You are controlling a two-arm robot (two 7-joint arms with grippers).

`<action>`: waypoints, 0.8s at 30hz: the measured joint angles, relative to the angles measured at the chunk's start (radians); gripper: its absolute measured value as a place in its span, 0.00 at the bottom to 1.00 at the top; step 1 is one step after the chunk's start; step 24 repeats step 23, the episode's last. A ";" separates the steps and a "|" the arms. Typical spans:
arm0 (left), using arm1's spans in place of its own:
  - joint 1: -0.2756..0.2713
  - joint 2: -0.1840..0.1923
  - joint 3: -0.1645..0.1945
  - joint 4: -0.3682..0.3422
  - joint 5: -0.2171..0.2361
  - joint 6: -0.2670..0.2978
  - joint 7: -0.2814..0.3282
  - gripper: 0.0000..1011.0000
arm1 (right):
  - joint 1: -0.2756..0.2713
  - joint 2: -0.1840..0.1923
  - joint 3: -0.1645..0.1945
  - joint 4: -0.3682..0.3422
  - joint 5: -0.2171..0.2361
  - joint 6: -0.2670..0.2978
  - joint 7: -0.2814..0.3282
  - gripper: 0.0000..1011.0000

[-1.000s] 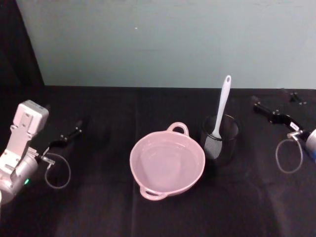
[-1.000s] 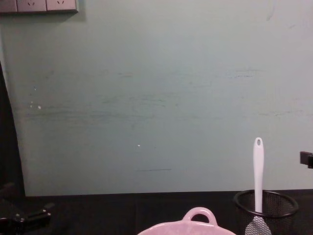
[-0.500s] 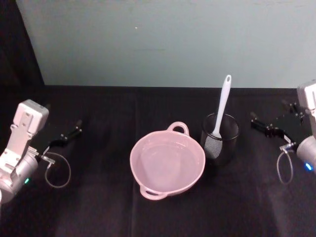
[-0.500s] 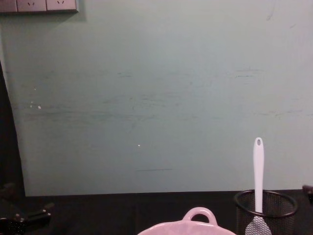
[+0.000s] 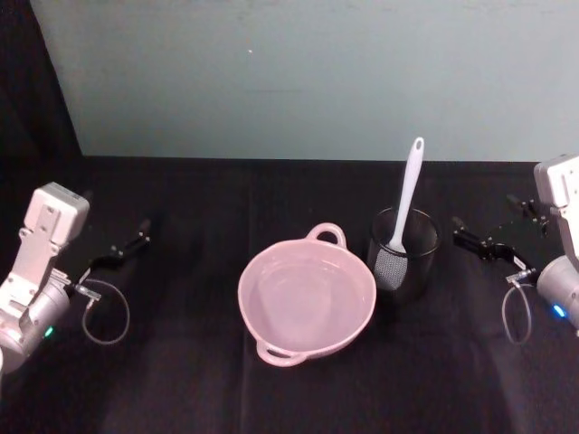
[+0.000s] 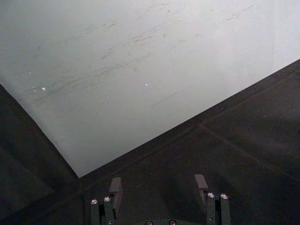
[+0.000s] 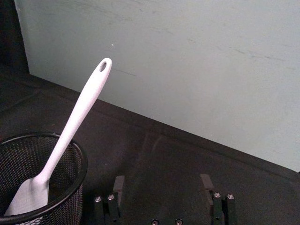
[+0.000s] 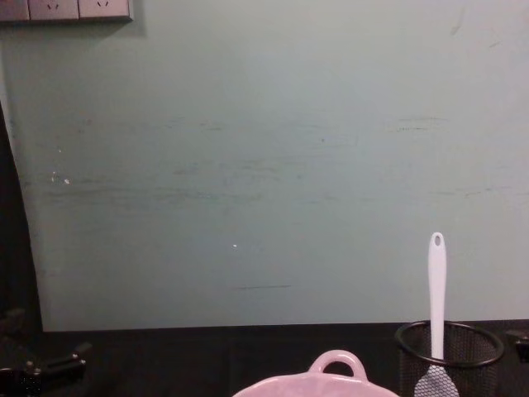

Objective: Use the one hand to pick up the spoon and stir the clear water in the bowl.

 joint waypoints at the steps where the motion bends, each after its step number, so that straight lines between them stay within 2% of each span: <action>1: 0.000 0.000 0.000 0.000 0.000 0.000 0.000 0.99 | 0.000 0.000 0.000 0.000 0.000 0.000 0.000 0.99; 24: 0.000 0.000 0.000 0.000 0.000 0.000 0.000 0.99 | 0.000 0.002 -0.001 -0.002 0.002 -0.001 -0.001 0.99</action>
